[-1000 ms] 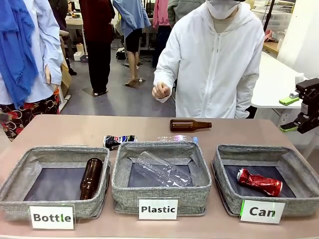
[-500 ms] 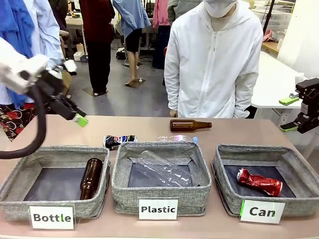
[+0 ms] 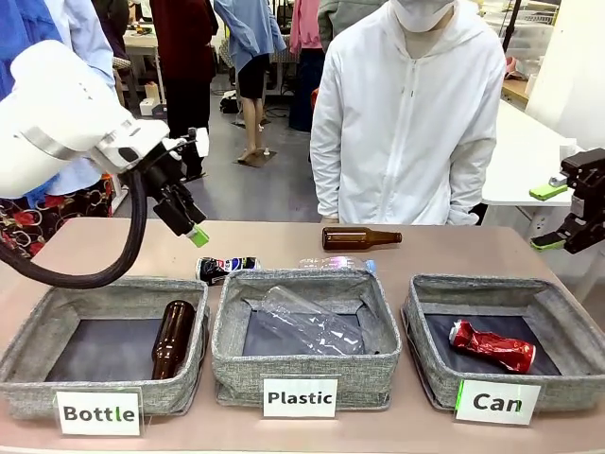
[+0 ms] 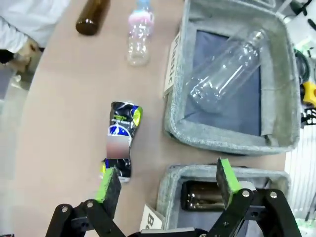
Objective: Sort the can waste into the basket.
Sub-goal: Pick up the can waste from the table and place it in the right Fabric basket.
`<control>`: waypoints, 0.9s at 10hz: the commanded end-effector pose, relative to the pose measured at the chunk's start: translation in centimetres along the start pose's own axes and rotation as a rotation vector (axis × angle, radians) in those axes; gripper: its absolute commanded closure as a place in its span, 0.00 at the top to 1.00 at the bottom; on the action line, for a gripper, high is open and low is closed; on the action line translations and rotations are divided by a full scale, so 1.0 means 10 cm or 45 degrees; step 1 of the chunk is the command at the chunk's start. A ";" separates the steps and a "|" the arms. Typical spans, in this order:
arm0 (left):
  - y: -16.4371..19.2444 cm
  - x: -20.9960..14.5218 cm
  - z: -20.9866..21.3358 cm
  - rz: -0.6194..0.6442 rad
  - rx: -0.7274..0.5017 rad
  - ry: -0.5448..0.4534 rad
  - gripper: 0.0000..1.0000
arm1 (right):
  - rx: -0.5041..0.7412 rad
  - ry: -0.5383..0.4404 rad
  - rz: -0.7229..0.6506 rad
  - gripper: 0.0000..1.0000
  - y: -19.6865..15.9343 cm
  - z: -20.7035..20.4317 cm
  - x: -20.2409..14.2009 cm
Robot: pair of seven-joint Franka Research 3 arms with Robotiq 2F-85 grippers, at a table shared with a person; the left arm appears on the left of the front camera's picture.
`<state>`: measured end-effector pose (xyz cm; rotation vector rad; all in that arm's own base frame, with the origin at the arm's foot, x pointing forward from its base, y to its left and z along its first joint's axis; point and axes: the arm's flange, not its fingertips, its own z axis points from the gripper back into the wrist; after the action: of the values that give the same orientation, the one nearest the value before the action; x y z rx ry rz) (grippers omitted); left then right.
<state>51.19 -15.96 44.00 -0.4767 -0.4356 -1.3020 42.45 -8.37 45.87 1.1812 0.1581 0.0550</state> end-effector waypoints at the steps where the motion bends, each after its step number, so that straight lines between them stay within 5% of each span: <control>1: -0.07 -0.14 0.16 0.033 -0.004 -0.021 1.00 | -0.009 0.000 0.027 1.00 0.00 0.02 -0.01; 5: 0.30 0.18 -0.31 -0.132 -0.022 0.073 1.00 | -0.009 0.000 0.027 1.00 0.00 0.02 -0.01; 9: 0.46 0.25 -0.84 -0.217 0.092 0.305 1.00 | -0.009 0.000 0.027 1.00 0.00 0.02 -0.01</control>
<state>56.10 -21.15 38.44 -0.3023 -0.3524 -1.4828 42.45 -8.37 45.87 1.1811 0.1579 0.0551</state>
